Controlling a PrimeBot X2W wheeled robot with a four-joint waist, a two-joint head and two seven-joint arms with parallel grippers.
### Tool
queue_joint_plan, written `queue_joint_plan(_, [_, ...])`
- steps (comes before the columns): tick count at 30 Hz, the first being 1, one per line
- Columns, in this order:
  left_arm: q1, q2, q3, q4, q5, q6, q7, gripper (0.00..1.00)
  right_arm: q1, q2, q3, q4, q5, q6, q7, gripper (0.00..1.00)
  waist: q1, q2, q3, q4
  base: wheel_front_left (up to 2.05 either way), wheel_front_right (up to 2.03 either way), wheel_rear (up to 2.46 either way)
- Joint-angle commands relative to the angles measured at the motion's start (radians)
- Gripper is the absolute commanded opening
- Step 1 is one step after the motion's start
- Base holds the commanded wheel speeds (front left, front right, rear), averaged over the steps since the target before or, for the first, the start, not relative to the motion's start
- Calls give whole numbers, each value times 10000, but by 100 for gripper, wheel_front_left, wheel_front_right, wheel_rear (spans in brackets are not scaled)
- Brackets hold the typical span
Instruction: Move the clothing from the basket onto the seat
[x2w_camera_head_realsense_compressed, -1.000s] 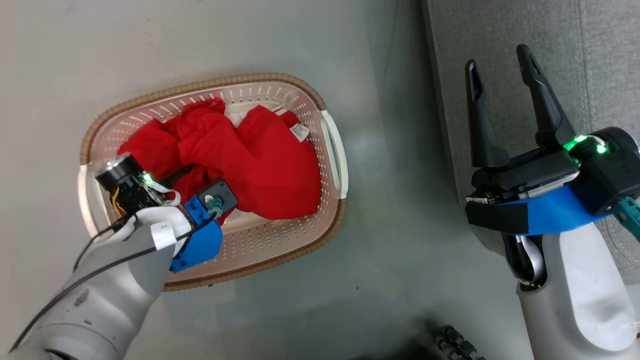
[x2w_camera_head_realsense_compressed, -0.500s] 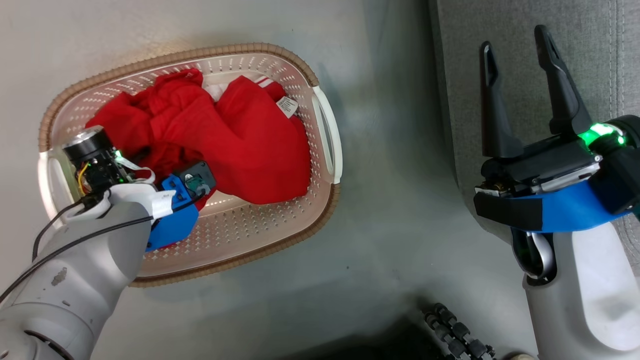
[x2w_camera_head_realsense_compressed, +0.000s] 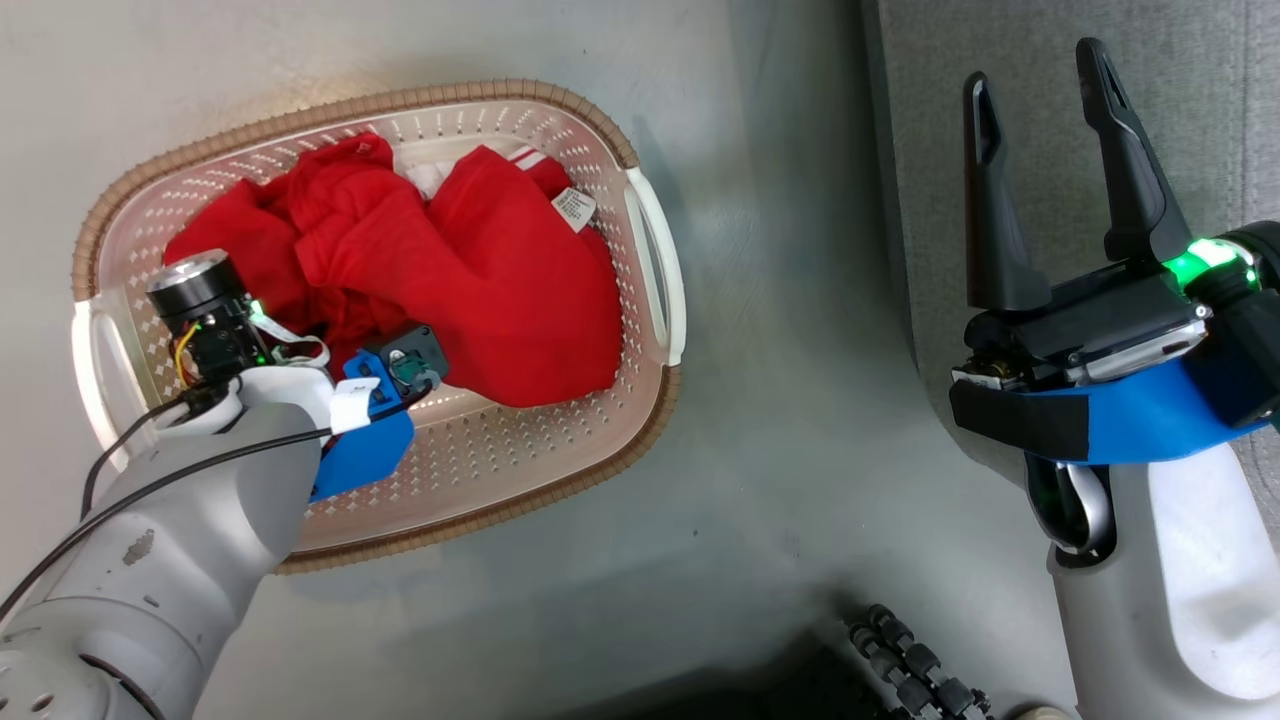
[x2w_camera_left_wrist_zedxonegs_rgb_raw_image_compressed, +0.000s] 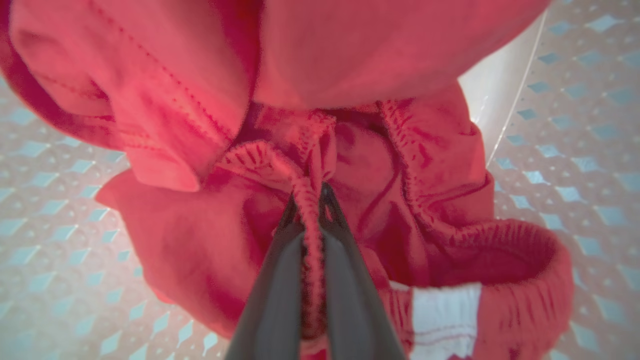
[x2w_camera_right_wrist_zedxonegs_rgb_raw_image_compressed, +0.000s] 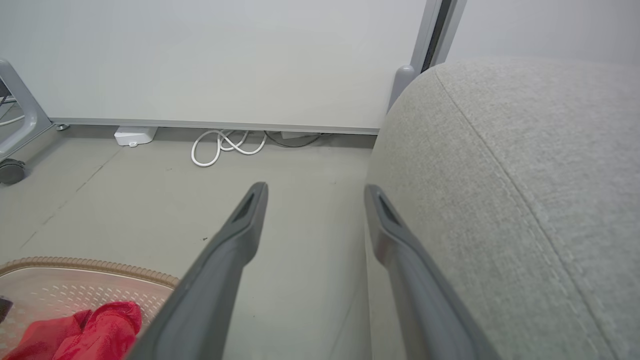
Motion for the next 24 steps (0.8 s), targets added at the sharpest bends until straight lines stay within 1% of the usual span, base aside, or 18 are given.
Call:
queue_joint_plan(1, [-59, -38, -62, 18, -84, 1, -44, 0, -168, -28, 0, 24, -36, 5, -35, 100, -1, 0, -123, -4, 0, 0, 0])
queue_joint_plan(6, [196, -339, -71, 14, -507, 1, -434, 0, -99, -30, -84, 172, -100, 5, -35, 100, -1, 0, -633, 76, 0, 0, 0])
queue_joint_plan(8, [277, -451, -76, -8, -651, 1, -751, 0, -24, -28, -130, 231, -180, 5, -35, 100, -1, 0, -934, 174, 0, 0, 0])
queue_joint_plan(11, [470, -695, -69, -18, -887, 1, -1138, 0, 134, -28, -200, 393, -290, 5, -37, 100, -1, 0, -1425, 395, 0, 0, 0])
queue_joint_plan(12, [578, -816, -5, -39, -1105, 1, -1436, 0, 211, -28, -208, 507, -351, 5, -35, 100, -1, 0, -1767, 547, 0, 0, 0])
queue_joint_plan(19, [998, -1161, 164, -128, -1840, 1, -2373, 0, 491, -33, -220, 862, -497, 5, -35, 100, -1, 0, -2977, 1001, 0, 0, 0])
queue_joint_plan(24, [1313, -1350, 469, -115, -2385, 11, -2926, 0, 815, -32, -315, 1057, -600, 5, -35, 100, -1, 0, -3799, 1333, 0, 0, 0])
